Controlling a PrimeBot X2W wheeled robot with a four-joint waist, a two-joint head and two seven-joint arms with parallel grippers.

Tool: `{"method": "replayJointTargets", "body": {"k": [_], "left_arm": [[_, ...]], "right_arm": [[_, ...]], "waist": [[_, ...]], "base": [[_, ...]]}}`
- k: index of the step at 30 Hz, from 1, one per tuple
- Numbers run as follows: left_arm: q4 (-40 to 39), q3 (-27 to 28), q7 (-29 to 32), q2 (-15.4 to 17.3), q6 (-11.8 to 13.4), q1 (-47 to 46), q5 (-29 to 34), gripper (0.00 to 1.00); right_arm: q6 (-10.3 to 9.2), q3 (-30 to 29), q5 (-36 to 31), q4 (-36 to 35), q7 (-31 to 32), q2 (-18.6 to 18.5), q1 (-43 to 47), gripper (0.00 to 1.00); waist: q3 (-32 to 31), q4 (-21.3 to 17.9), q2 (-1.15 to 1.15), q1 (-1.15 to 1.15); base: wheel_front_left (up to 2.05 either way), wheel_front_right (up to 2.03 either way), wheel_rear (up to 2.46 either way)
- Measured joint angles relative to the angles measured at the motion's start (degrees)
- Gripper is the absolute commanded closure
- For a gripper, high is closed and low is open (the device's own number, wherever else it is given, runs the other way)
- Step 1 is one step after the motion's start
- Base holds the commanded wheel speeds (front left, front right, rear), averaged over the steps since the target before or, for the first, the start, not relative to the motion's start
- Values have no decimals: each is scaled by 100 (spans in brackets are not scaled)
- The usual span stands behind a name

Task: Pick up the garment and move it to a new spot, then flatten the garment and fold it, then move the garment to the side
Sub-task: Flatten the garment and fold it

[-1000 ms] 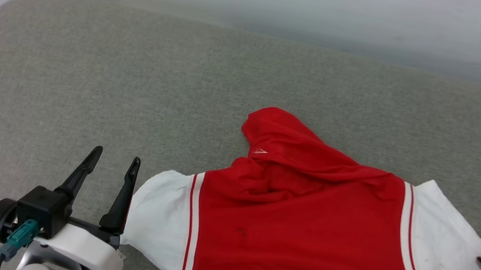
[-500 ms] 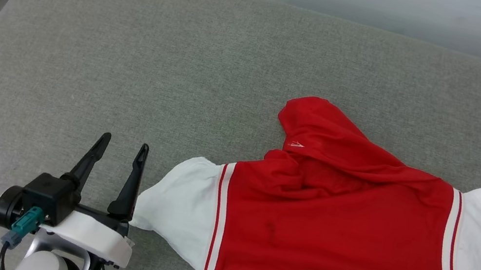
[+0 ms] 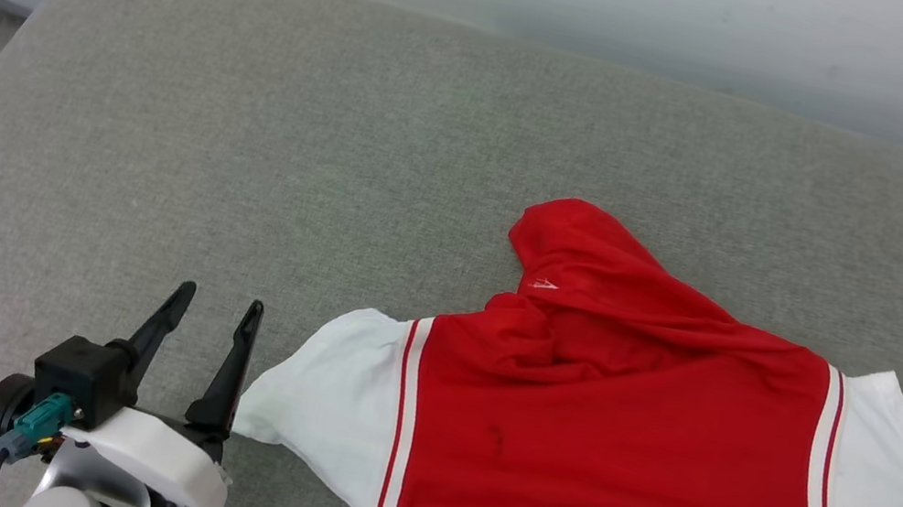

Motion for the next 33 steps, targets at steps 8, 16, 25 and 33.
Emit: {"method": "replayJointTargets", "body": {"k": [8, 16, 25, 33], "left_arm": [[-87, -152, 1384, 421, -263, 191, -448, 0], [-301, -523, 3355, 846, -414, 182, -957, 0], [-219, -684, 4318, 984, 90, -35, -735, 0], [-176, -845, 4933, 1088, 163, -212, -702, 16]], "right_arm": [[1, -277, 77, -189, -96, -9, 430, 100], [0, -400, -57, -559, 69, 121, 533, 100], [-1, -337, -70, -880, 116, 275, 491, 100], [-2, -246, 59, -975, 113, 248, 427, 100]], "waist": [[-255, -301, 0, 0], [-236, -585, 0, 0], [-5, -828, 0, 0], [189, -902, 0, 0]], "base": [[0, 0, 0], [0, 0, 0], [0, 0, 0], [0, 0, 0]]}}
